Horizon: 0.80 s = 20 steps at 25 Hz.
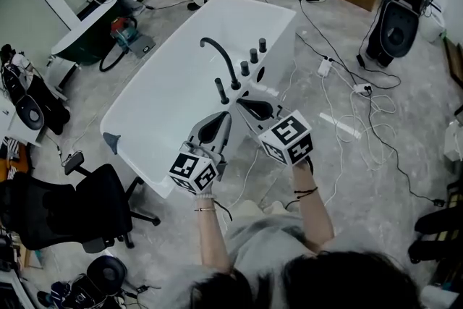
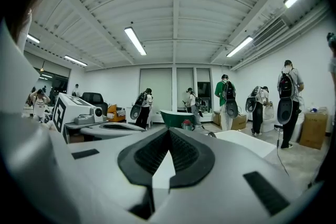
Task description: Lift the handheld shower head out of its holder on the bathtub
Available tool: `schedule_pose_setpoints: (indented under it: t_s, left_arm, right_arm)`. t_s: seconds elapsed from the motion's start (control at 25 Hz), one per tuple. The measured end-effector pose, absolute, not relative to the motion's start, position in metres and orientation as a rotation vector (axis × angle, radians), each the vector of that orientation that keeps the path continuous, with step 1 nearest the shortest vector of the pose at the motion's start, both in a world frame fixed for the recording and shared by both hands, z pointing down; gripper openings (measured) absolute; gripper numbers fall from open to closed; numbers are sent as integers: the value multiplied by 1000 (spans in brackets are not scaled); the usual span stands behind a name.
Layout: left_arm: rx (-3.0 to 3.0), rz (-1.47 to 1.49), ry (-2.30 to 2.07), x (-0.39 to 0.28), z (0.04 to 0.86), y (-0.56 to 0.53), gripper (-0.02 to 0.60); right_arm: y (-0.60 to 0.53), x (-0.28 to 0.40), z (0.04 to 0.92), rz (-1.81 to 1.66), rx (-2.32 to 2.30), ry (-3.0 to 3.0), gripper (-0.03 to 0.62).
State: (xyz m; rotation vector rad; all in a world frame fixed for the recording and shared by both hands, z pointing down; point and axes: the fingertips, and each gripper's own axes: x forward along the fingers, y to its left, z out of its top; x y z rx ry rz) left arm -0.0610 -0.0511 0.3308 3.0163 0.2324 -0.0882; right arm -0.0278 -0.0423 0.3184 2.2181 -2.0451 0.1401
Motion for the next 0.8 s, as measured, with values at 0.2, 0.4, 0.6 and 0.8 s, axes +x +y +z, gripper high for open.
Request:
schedule_pose_setpoints:
  t_s: [0.2, 0.4, 0.6, 0.8]
  left_arm:
    - [3023, -64, 192, -51, 329, -48, 5]
    - [3017, 0, 169, -48, 344, -49, 5]
    - [3000, 13, 126, -42, 357, -63, 5]
    - [2974, -14, 70, -27, 365, -80, 5]
  right_arm:
    - [-36, -19, 322, 166, 2227, -2078, 0]
    - [-37, -13, 335, 207, 2248, -2071, 0]
    - [-49, -1, 343, 210, 2229, -2083, 0]
    - [-66, 12, 359, 240, 2182, -2102, 0]
